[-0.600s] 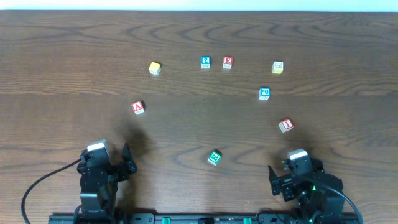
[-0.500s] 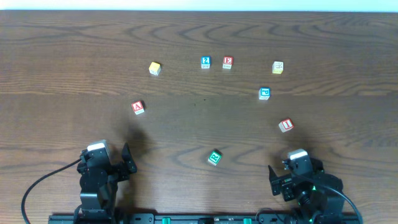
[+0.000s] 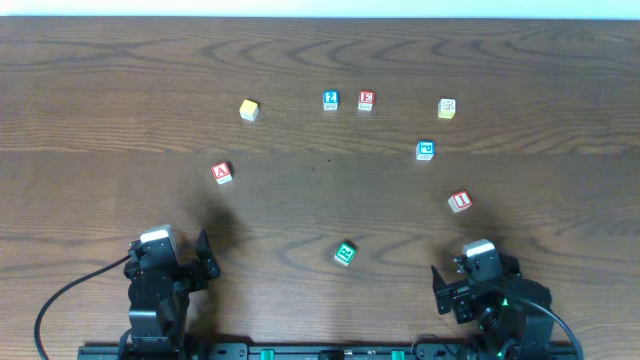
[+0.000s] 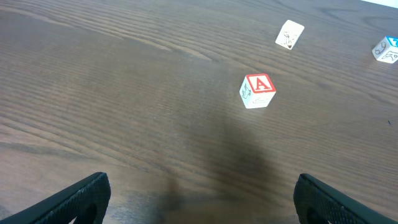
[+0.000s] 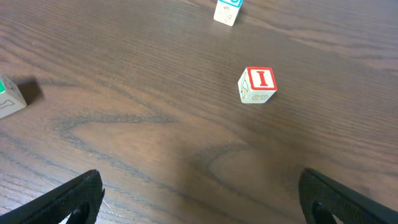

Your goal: Spell out Ai2

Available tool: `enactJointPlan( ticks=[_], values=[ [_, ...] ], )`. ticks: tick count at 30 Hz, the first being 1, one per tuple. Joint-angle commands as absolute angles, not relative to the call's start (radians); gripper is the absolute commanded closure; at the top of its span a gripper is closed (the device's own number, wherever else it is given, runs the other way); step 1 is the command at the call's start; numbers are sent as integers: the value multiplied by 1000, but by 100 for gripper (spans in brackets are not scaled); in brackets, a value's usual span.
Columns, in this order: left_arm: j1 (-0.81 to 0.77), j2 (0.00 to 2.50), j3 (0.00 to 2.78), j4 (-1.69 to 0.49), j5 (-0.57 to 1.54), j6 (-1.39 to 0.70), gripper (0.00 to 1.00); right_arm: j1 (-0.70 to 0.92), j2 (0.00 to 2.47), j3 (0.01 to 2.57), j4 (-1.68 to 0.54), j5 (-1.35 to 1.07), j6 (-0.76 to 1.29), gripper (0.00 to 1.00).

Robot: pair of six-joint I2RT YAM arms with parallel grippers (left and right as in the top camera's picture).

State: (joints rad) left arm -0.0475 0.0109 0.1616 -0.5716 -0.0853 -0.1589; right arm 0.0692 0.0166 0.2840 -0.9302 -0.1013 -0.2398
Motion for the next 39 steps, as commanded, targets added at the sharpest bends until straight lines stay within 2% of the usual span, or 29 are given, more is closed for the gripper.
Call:
enactJointPlan(
  ticks=[1, 34, 39],
  values=[
    [-43, 4, 150, -568, -88, -149, 5, 63, 6, 267, -934, -109, -248, 1],
    [-43, 4, 150, -568, -88, -149, 4, 63, 6, 267, -926, -97, -249, 1],
    [-43, 4, 150, -568, -88, -149, 5, 63, 6, 267, -820, -283, -235, 1]
  ],
)
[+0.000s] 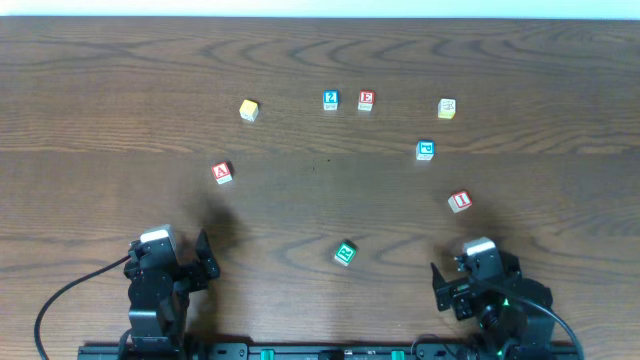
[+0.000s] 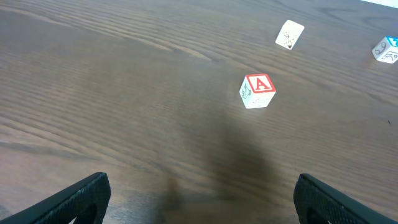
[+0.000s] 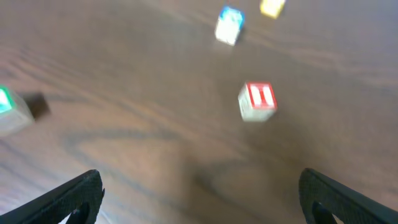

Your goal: Spell out Ai2

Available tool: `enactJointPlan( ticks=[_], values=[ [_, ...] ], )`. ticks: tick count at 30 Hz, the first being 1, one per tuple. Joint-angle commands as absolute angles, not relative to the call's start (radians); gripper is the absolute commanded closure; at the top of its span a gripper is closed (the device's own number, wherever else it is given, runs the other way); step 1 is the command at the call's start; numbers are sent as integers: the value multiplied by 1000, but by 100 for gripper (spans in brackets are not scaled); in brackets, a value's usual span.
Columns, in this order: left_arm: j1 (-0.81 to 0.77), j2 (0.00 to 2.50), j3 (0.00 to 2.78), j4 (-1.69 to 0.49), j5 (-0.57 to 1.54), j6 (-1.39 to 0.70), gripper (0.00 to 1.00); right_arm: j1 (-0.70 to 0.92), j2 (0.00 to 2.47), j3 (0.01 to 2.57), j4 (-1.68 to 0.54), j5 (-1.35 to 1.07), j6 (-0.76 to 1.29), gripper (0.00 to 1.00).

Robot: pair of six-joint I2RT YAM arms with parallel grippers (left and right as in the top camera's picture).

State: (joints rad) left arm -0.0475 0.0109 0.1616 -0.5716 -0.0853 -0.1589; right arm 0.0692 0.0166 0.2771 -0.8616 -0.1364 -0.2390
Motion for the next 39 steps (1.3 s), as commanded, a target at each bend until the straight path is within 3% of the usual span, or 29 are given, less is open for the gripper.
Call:
enactJointPlan(
  ticks=[1, 6, 11, 19, 26, 31, 39],
  values=[
    [-43, 4, 150, -568, -88, -149, 5, 63, 6, 267, -786, -348, -221, 1],
    [-43, 4, 150, -568, -88, -149, 5, 63, 6, 267, -662, -641, 5, 1],
    [-43, 4, 150, -568, -88, -149, 5, 63, 6, 267, -673, -640, 369, 1],
    [-43, 4, 150, -568, -88, -149, 5, 63, 21, 267, -501, -445, 557, 1],
    [-43, 4, 150, -568, -88, -149, 5, 63, 229, 281, -433, -283, 516, 1],
    [-43, 4, 150, -568, -88, -149, 4, 62, 529, 380, -452, -205, 429, 2],
    [-43, 4, 150, -568, -88, -149, 5, 24, 1132, 800, -734, -88, 107, 4]
  ],
)
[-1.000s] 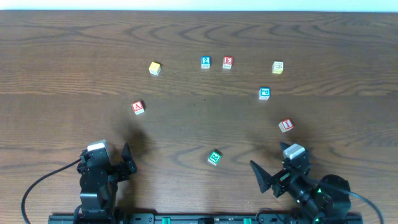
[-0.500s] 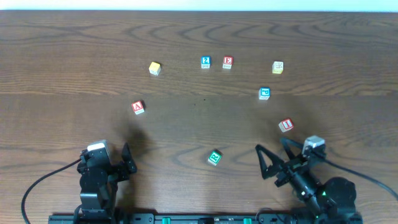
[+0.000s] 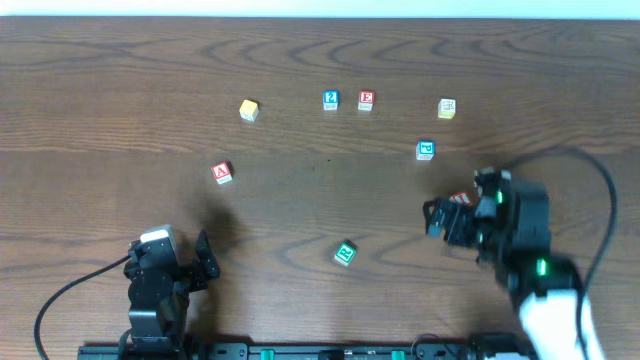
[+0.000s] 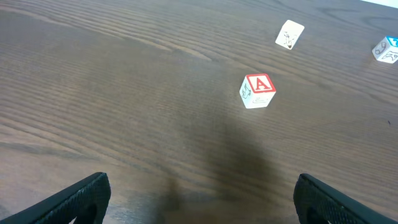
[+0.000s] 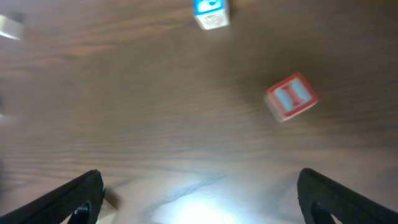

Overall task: Spell out Ai2
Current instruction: 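Move the right gripper to the red I block and grasp it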

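The red A block [image 3: 222,172] lies left of centre, also seen ahead of my left gripper [image 4: 200,200] as the A block [image 4: 257,91]. That left gripper [image 3: 170,260] is open at the front edge. The blue 2 block [image 3: 330,99] sits at the back, beside a red E block [image 3: 366,100]. The red I block [image 3: 459,199] is partly covered by my right arm. My right gripper [image 3: 440,222] is open above the table; in its wrist view the I block [image 5: 291,97] lies ahead and to the right of the right gripper [image 5: 202,200].
Other letter blocks are scattered about: a yellow one [image 3: 248,109] at back left, a yellow one [image 3: 446,107] at back right, a blue one [image 3: 425,150] just beyond the I block, and a green one [image 3: 345,253] near the front centre.
My right arm has left the front edge and now reaches out over the table, its open gripper by the I block. The left arm and all blocks are where they were.
Both grippers stood open at the front edge with the blocks scattered. Then the right wrist view was blurred while the arm was still near the edge. Now the right gripper is out beside the I block, still open, and the left has stayed put.
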Available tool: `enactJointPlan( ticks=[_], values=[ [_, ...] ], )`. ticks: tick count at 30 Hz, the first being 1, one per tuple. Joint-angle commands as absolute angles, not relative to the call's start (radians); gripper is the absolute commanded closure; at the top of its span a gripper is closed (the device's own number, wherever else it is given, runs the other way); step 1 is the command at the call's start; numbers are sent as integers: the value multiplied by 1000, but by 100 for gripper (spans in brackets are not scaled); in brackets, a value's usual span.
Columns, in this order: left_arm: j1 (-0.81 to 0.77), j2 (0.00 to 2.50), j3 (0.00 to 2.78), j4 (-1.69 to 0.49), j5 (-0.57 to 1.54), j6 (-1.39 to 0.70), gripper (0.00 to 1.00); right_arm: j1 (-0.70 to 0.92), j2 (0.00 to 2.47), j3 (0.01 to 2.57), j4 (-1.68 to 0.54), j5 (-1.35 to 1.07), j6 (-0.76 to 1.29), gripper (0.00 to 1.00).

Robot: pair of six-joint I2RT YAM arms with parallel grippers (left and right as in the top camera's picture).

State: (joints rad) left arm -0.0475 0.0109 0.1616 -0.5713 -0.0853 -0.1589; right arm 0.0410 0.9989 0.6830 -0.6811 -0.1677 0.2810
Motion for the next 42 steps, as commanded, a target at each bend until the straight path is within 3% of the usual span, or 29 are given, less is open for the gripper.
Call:
enactJointPlan(
  ticks=[1, 7, 13, 30, 42],
  values=[
    [-43, 4, 150, -568, -88, -149, 5, 24, 1198, 854, -773, -67, 57, 4],
    [-43, 4, 150, -568, -88, -149, 4, 23, 1489, 1089, -914, 78, -204, 7],
    [-43, 4, 150, -568, -88, -149, 5, -3, 1645, 1147, -905, 101, -339, 14],
    [-43, 4, 150, -568, -88, -149, 5, -65, 1728, 1123, -890, -94, -338, 18],
    [-43, 4, 150, -568, -88, -149, 5, -64, 1835, 1095, -891, -94, -326, 23]
  ],
)
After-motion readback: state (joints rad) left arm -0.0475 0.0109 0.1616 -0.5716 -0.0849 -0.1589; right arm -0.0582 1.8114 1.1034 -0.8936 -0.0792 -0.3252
